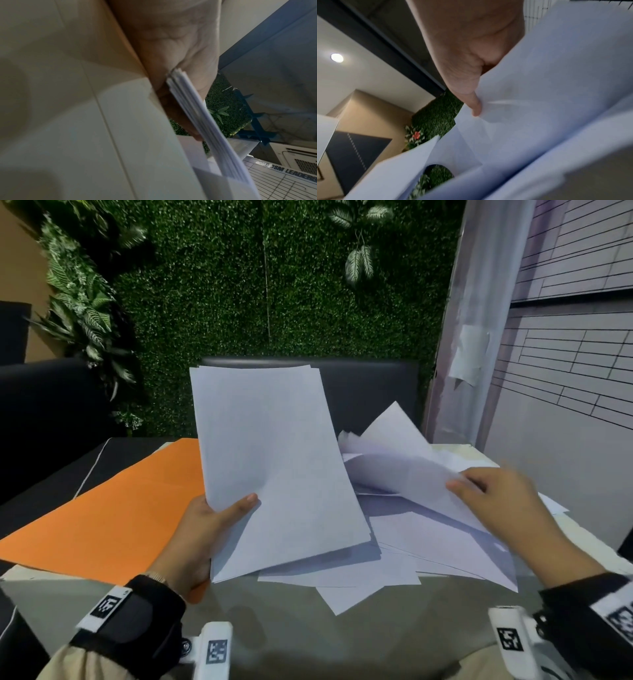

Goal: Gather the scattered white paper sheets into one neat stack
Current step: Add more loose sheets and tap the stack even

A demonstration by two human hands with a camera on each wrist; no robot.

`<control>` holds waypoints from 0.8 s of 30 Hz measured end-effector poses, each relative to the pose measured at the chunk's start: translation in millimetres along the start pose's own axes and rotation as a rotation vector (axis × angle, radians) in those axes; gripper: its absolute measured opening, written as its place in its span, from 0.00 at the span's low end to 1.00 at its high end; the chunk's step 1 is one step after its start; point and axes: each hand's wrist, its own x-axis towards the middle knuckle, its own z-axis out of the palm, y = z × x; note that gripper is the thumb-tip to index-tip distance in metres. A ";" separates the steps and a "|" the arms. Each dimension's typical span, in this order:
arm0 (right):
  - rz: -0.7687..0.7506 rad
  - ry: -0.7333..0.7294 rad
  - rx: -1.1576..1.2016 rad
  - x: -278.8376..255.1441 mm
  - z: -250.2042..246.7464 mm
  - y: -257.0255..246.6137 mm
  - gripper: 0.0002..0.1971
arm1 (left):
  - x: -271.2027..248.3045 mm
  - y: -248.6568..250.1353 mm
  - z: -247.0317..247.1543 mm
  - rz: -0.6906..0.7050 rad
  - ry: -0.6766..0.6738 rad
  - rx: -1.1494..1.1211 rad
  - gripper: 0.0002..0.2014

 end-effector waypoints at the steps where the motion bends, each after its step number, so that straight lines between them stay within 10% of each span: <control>1: 0.020 0.032 0.028 -0.7 -9.0 -1.4 0.16 | -0.3 0.2 0.7 0.007 0.006 0.001 0.15; 12: -0.124 0.270 0.443 -31.4 -38.9 -69.7 0.11 | -1.0 4.4 4.6 -0.038 0.005 -0.002 0.14; 20: -0.528 -0.096 0.261 -90.0 48.0 -108.3 0.22 | 1.7 10.6 6.2 -0.110 0.007 -0.053 0.18; 24: -0.362 -0.358 0.196 -102.7 63.8 -98.2 0.30 | 1.7 14.2 6.4 -0.144 -0.015 -0.024 0.18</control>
